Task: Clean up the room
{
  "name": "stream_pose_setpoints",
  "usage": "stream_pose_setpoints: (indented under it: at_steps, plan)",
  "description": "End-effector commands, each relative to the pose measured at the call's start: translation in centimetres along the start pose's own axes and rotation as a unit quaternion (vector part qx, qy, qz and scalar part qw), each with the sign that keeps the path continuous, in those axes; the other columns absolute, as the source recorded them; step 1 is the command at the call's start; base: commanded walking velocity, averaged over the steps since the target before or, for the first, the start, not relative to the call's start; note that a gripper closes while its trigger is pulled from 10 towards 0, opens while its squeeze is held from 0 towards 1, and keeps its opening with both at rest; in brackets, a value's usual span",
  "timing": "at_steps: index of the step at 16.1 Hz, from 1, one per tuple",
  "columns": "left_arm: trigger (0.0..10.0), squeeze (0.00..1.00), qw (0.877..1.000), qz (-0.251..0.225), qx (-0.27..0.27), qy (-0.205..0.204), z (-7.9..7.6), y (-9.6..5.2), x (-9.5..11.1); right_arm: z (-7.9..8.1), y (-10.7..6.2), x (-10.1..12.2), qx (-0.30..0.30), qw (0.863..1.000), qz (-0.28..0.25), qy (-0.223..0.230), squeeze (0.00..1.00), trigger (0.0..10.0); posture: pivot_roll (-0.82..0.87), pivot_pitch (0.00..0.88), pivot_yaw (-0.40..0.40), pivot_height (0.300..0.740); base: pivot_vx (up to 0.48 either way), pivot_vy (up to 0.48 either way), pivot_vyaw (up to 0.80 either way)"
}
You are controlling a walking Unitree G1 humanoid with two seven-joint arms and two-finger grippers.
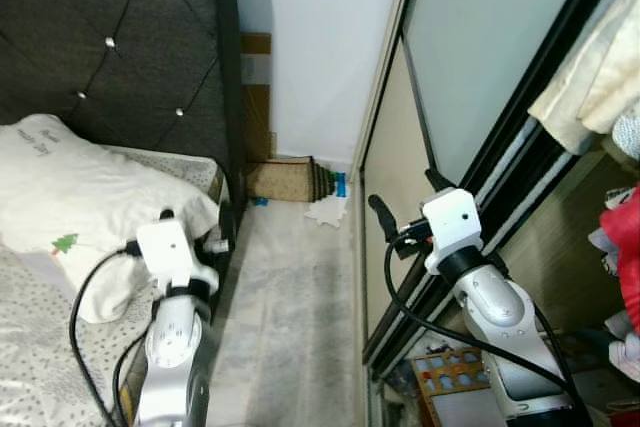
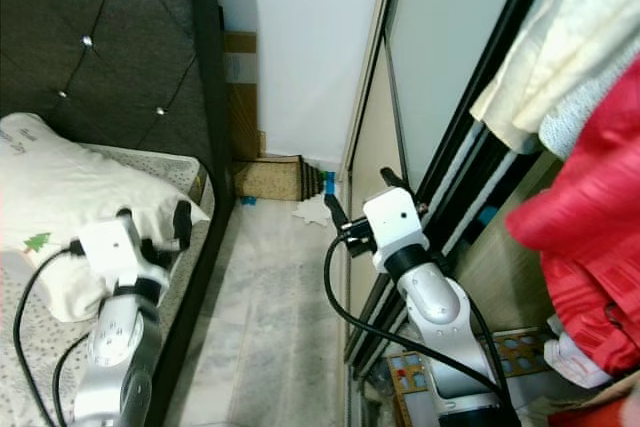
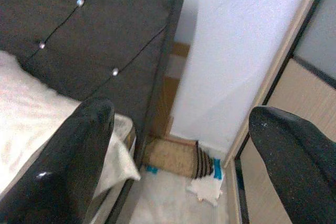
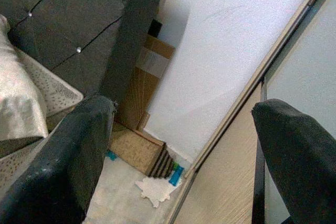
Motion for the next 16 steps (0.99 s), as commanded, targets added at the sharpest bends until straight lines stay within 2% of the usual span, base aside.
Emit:
stream_pose_setpoints:
  at_steps: [1,4,7,11,16]
  plan:
    - [10.0,0.00,1.000,-0.003,-0.010,-0.001,-0.9,-0.2,0.1,-0.3,0.0,0.1,-0.001,1.000,0.001,0.002,0.00,10.0,0.00,0.000,-0.128,0.740,0.000,0.000,0.00]
    - [10.0,0.00,0.999,0.019,-0.026,0.011,-0.5,-1.3,-0.4,1.4,-1.3,-0.4,0.006,0.999,0.014,0.029,0.00,10.0,0.01,0.000,-0.087,0.740,0.000,0.000,0.00]
    - [10.0,0.00,0.999,0.028,-0.035,0.021,-0.3,-1.2,-0.3,2.0,-1.8,-0.8,0.004,0.999,0.024,0.023,0.00,10.0,0.01,0.000,-0.066,0.740,0.000,0.000,0.00]
    - [10.0,0.00,0.998,0.031,-0.052,0.025,-1.1,-1.0,0.1,2.1,-1.9,-0.8,-0.002,0.999,0.026,0.031,0.00,10.0,0.02,0.019,-0.045,0.740,0.000,0.000,0.80]
    - [10.0,0.00,0.997,0.046,-0.056,0.029,-0.9,-2.1,0.0,2.5,-2.5,-1.0,-0.003,0.999,0.036,0.038,0.00,10.0,0.03,0.057,-0.035,0.740,0.000,0.000,0.80]
Point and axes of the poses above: a point about 5 cm out from each wrist's last joint towards the gripper, its own y axis pointing out of the wrist towards the gripper, its own x axis along the axis of the wrist's last joint, z = x × y, the point moved 3 cm from there along y, pointing out of the wrist towards the gripper, and after that the axes turned 11 degrees about -y, right-handed, at the moved point
